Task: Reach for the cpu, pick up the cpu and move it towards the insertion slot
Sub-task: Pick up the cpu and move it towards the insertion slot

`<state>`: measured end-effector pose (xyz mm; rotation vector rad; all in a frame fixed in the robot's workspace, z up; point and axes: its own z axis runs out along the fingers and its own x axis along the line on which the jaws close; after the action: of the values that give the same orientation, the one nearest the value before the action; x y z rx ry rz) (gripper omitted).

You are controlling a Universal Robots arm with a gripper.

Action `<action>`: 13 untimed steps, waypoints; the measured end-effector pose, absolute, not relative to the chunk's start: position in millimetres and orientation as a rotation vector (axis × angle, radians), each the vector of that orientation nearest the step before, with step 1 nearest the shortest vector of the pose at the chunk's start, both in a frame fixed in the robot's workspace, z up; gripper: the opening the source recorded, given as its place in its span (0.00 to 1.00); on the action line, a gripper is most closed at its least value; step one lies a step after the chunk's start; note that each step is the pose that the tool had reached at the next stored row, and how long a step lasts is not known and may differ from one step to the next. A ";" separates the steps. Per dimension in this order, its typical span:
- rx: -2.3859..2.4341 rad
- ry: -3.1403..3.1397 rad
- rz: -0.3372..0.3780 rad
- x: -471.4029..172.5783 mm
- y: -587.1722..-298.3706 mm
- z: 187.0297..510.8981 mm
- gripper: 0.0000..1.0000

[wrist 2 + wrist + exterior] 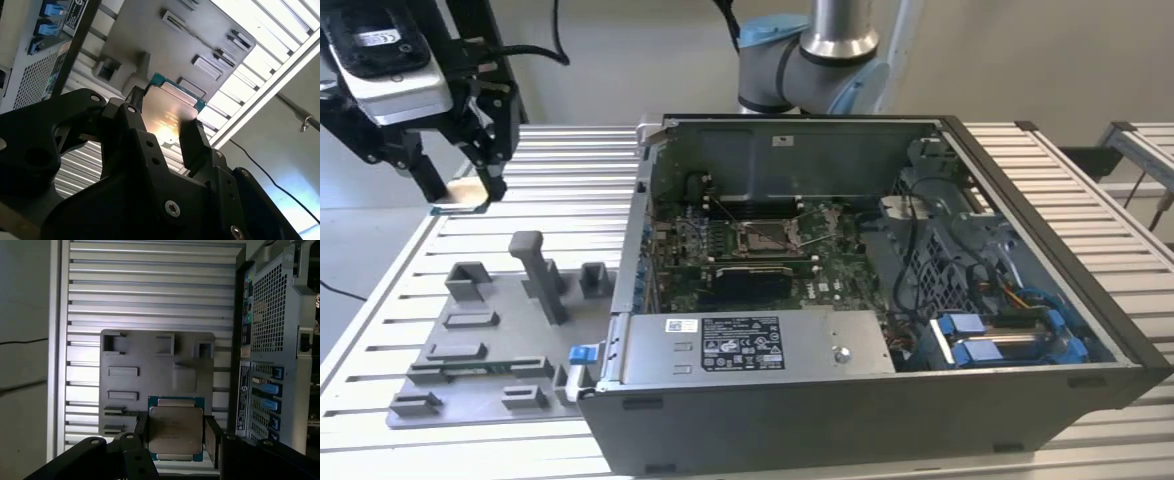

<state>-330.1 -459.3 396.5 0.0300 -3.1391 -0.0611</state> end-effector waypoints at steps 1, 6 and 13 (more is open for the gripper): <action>0.030 -3.139 -0.061 -327.1 -459.3 396.5 0.00; 0.030 -3.139 -0.061 -313.9 -459.3 396.5 0.00; 0.030 -3.139 -0.061 -286.0 -459.3 396.5 0.00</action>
<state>-286.0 -459.3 396.5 0.0301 -3.1392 -0.0611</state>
